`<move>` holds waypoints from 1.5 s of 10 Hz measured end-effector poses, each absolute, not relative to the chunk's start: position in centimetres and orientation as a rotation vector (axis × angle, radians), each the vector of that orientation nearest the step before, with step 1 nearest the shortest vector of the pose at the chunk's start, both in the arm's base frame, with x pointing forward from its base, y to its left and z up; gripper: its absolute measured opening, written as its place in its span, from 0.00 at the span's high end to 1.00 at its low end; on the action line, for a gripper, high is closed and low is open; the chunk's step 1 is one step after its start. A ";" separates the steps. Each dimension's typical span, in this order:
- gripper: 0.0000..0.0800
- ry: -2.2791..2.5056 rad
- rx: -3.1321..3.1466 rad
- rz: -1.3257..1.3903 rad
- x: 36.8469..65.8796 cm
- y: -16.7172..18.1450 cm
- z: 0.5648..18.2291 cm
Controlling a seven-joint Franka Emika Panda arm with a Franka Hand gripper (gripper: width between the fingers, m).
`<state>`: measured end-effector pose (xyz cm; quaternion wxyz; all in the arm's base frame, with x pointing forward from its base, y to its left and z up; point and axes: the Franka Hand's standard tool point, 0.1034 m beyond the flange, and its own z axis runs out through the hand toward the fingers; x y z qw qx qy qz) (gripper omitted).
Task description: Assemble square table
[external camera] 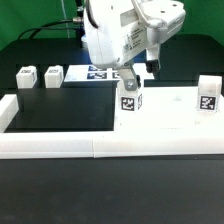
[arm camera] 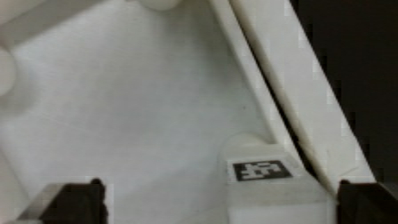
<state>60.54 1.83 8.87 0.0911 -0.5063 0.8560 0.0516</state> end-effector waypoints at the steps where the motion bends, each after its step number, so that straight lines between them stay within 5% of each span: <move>1: 0.19 2.544 -1.505 0.153 60.5 1.8 8.9; 5: 0.19 2.530 -1.526 0.149 60.5 1.8 8.8; 15: 0.19 1.523 -2.505 -0.029 59.8 2.7 8.9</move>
Offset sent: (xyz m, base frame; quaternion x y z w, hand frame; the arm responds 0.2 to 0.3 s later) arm 0.0000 0.0000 0.0000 0.0000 0.0000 0.0000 1.0000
